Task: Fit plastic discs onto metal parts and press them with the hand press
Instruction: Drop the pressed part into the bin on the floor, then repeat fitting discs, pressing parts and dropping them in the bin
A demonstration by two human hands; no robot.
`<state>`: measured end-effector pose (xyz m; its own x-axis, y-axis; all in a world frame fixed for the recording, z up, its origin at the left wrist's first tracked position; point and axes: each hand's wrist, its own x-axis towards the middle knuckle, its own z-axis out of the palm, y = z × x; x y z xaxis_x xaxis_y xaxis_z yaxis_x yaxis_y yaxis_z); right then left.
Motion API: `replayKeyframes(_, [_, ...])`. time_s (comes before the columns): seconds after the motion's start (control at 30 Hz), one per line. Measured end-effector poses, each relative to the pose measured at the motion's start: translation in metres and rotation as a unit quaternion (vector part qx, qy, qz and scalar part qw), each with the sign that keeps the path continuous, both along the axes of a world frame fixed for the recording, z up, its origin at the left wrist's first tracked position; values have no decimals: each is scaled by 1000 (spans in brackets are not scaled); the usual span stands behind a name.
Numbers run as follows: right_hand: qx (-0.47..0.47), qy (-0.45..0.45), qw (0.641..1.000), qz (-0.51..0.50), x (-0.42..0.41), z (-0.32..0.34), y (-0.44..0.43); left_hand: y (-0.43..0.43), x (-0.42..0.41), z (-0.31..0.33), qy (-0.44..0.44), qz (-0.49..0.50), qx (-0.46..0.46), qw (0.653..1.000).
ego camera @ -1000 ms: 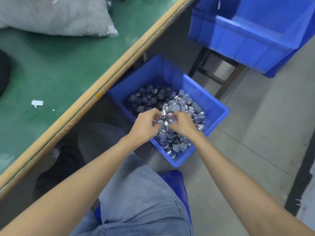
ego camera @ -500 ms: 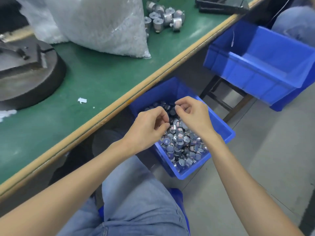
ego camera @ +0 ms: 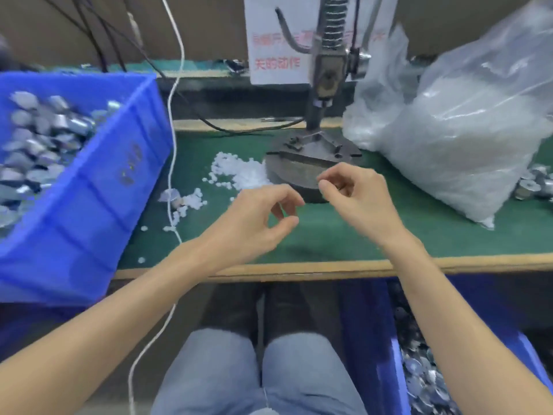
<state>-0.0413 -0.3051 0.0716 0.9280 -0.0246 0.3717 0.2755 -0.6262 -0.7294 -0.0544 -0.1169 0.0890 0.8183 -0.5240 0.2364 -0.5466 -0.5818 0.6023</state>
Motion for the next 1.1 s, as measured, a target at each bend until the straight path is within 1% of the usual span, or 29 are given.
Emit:
replayKeyframes(0.13, [-32,-11,993,114,30,21,74,65,-3,18,-18,128,-3,992])
replayKeyframes(0.23, [-43,-19,982,181,45,33,123,104,-10,34,-62,212,7,975])
replayKeyframes(0.4, [-41,-45,957,285,63,56,204,171,-25,67,-110,275,6,955])
replayKeyframes(0.47, [-35,-73,943,324,66,66,236,200,-25,76,-101,310,19,945])
replayKeyframes(0.5, [-39,-84,934,345,67,69,251,215,-23,78,-82,330,33,940])
replayKeyframes(0.57, [-65,-84,915,388,70,73,278,241,-17,78,-14,364,86,927])
replayKeyframes(0.63, [-132,-54,897,418,75,74,299,262,-10,75,65,360,165,916])
replayKeyframes(0.73, [-286,15,854,434,83,79,317,278,4,72,172,298,291,893])
replayKeyframes(0.8, [-370,63,817,437,86,84,323,279,16,70,259,254,360,859])
replayKeyframes(0.83, [-397,76,805,435,85,86,325,276,21,68,292,232,389,842])
replayKeyframes(0.87, [-415,79,797,431,85,85,326,274,26,62,307,216,412,830])
replayKeyframes(0.9, [-420,77,797,427,84,85,327,271,29,56,306,205,431,824])
replayKeyframes(1.03, [-373,52,826,421,84,80,323,268,36,44,244,208,486,813])
replayKeyframes(1.07, [-365,48,829,421,84,80,322,270,36,44,234,207,493,812])
replayKeyframes(1.1, [-359,45,831,423,84,79,321,272,37,44,220,205,487,820])
